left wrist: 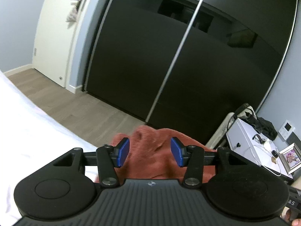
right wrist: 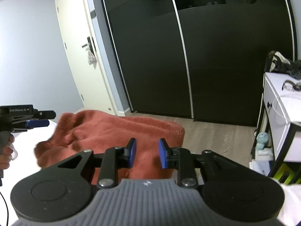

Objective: Fold clothes
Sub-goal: 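Carry the folded fleece with both grippers toward the white laundry stack, then lower the fleece onto the white laundry stack and open both grippers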

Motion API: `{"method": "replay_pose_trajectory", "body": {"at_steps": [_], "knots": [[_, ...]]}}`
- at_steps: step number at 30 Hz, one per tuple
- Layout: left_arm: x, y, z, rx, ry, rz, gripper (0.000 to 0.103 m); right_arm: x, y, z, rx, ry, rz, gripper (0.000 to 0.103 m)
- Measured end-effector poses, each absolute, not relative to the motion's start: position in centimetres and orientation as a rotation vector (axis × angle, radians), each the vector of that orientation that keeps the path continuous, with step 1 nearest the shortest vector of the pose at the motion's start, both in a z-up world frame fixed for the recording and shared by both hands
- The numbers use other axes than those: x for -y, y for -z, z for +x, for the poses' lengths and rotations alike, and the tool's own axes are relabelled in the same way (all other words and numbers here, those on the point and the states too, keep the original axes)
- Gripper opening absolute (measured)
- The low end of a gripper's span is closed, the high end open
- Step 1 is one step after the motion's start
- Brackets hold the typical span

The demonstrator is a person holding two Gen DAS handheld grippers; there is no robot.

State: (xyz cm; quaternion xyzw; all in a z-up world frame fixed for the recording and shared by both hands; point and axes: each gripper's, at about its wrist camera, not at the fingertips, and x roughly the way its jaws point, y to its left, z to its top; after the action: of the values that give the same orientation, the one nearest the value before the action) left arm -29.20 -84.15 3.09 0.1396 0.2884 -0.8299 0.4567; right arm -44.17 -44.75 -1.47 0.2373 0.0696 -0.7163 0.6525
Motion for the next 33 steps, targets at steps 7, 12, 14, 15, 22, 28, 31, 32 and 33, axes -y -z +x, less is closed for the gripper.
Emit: {"method": "replay_pose_trajectory", "body": {"at_steps": [7,12,14,15,22,28,31,32,33], "knots": [[86.7,1.2,-28.8,-0.880,1.929,0.405,0.037,48.8,4.3,-43.6,-0.216,1.634,0.594,0.024],[87.4,3.0,-28.0,-0.950,1.904,0.420,0.037,49.4,5.3,-43.1,-0.251,1.631,0.581,0.022],[87.0,2.4,-28.1,-0.932,1.904,0.430,0.037,49.5,4.7,-43.2,-0.256,1.634,0.577,0.022],[86.7,2.0,-28.4,-0.914,1.904,0.436,0.037,49.6,4.5,-43.3,-0.254,1.633,0.579,0.023],[81.5,-3.1,-29.1,-0.739,1.917,0.487,0.038,46.0,1.6,-42.1,-0.234,1.631,0.447,0.047],[74.9,-7.8,-28.9,-0.610,1.867,0.487,0.044,41.6,-2.7,-40.7,-0.221,1.597,0.389,0.071],[70.9,-9.4,-29.1,-0.520,1.862,0.499,0.044,38.4,-4.5,-39.7,-0.224,1.617,0.337,0.086],[69.5,-9.8,-29.1,-0.497,1.867,0.494,0.046,37.2,-4.8,-39.5,-0.223,1.617,0.324,0.087],[68.3,-10.2,-29.1,-0.479,1.868,0.483,0.048,36.1,-5.2,-39.3,-0.222,1.616,0.310,0.087]]}}
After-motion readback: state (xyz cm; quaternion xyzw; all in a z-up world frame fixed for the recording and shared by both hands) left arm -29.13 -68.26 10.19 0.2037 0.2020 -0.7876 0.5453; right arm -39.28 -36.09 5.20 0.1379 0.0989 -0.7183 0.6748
